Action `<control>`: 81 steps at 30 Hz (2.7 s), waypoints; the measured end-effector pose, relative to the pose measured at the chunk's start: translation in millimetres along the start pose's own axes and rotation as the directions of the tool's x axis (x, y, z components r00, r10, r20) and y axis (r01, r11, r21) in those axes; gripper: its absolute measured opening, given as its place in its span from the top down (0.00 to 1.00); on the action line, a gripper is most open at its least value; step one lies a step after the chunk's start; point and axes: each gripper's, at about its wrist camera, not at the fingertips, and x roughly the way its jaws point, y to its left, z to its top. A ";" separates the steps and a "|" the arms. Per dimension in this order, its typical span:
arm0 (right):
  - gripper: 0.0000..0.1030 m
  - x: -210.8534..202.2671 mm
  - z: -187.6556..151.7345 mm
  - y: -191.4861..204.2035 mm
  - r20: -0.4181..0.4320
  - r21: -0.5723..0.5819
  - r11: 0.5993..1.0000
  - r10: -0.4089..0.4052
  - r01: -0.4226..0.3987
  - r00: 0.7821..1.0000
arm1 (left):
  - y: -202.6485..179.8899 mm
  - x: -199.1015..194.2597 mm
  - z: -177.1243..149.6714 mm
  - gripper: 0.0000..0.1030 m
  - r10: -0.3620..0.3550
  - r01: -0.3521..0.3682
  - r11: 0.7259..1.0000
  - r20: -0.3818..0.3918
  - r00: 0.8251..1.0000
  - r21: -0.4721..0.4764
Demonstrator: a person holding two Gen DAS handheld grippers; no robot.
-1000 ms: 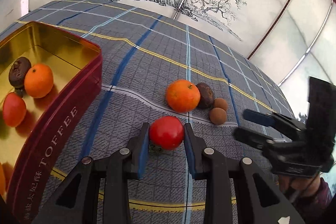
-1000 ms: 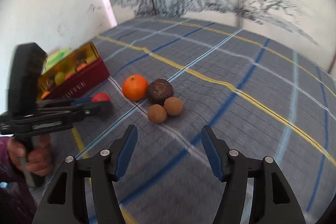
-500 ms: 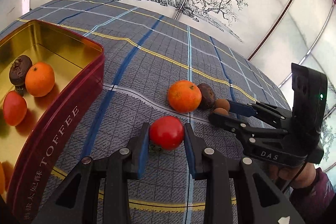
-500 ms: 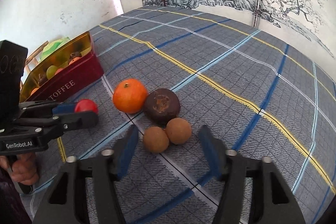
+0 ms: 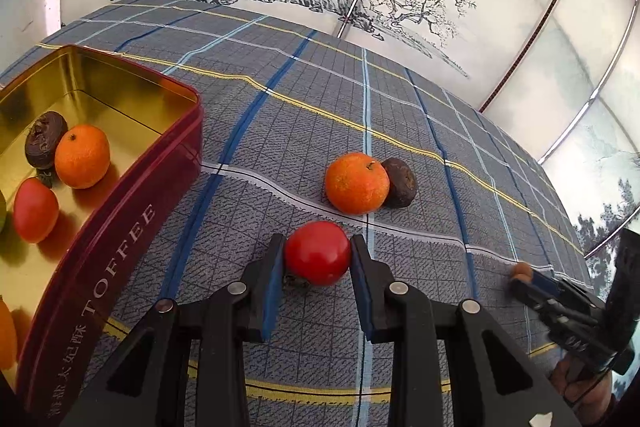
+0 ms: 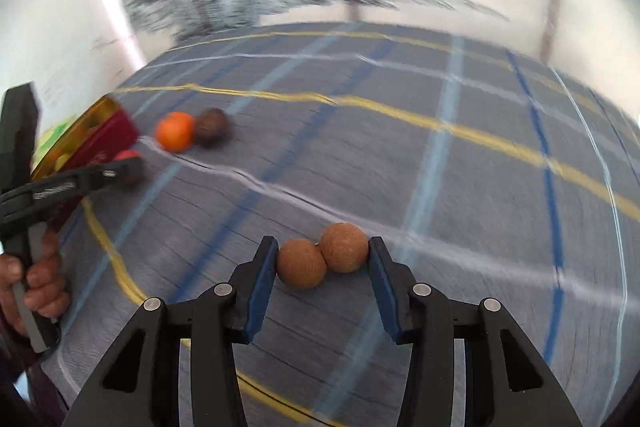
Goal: Organize fruits
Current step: 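Lift the red fruit with the left tool while the right tool grasps two small brown balls, then carry the red fruit over the tin with the left tool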
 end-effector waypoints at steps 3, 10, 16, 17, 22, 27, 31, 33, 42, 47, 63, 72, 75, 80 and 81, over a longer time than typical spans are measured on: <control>0.54 -3.6 -2.1 -10.0 0.012 0.057 0.998 -0.006 0.005 1.000 | -3.1 -3.8 -1.1 0.73 0.026 -0.026 1.000 0.019 0.999 0.007; 0.54 -1.1 0.2 -10.4 0.008 0.055 0.998 -0.025 0.025 1.000 | -25.8 -24.6 -16.6 0.73 0.076 -0.082 0.992 0.062 0.995 0.092; 0.54 1.1 1.7 -7.5 0.004 0.044 0.998 -0.039 0.039 0.999 | -37.7 -53.7 -24.1 0.73 0.088 -0.101 0.984 0.090 0.992 0.146; 0.54 -0.4 0.2 -8.0 0.004 0.042 0.998 -0.041 0.041 0.999 | -38.3 -58.9 -24.4 0.73 0.093 -0.108 0.982 0.099 0.991 0.154; 0.54 0.1 0.6 -7.2 0.003 0.039 0.998 -0.045 0.045 0.999 | -37.9 -84.2 -24.0 0.73 0.126 -0.153 0.971 0.150 0.981 0.185; 0.54 1.5 0.2 -5.0 0.000 0.029 0.998 -0.062 0.062 0.998 | -32.5 -102.8 -22.5 0.72 0.150 -0.187 0.963 0.189 0.970 0.196; 0.54 2.0 0.3 -3.9 -0.002 0.021 0.997 -0.073 0.073 0.997 | -27.9 -117.1 -20.0 0.73 0.173 -0.223 0.951 0.229 0.958 0.212; 0.54 2.1 0.3 -3.4 -0.002 0.017 0.997 -0.077 0.077 0.997 | -25.0 -123.5 -19.0 0.72 0.184 -0.240 0.946 0.247 0.951 0.217; 0.54 2.7 0.2 -1.8 -0.004 0.009 0.996 -0.089 0.089 0.996 | 0.6 -136.0 -13.8 0.73 0.214 -0.268 0.941 0.250 0.944 0.205; 0.54 2.9 0.3 -1.6 -0.004 0.009 0.996 -0.088 0.088 0.996 | 32.0 -144.3 -11.7 0.75 0.133 -0.165 0.973 0.197 0.971 0.160; 0.54 0.4 0.7 -7.1 0.004 0.038 0.998 -0.055 0.055 0.998 | -19.6 -47.0 -30.6 0.66 0.160 -0.151 0.904 0.010 0.987 0.400; 0.54 -1.7 -0.2 -10.8 0.009 0.059 0.998 -0.031 0.030 0.999 | -6.5 -31.2 -36.9 0.74 0.129 -0.096 0.933 -0.075 0.989 0.347; 0.54 -1.4 -0.1 -10.7 0.009 0.057 0.998 -0.033 0.032 0.999 | -8.5 -50.8 -37.2 0.74 0.125 -0.109 0.935 -0.028 0.992 0.338; 0.54 -0.8 0.3 -10.1 0.006 0.050 0.998 -0.042 0.042 0.999 | 3.5 -95.4 -28.1 0.74 0.099 -0.107 0.957 0.042 0.994 0.271; 0.54 -0.8 0.3 -10.0 0.005 0.048 0.998 -0.044 0.044 0.999 | 7.9 -103.0 -25.5 0.74 0.102 -0.112 0.958 0.053 0.993 0.262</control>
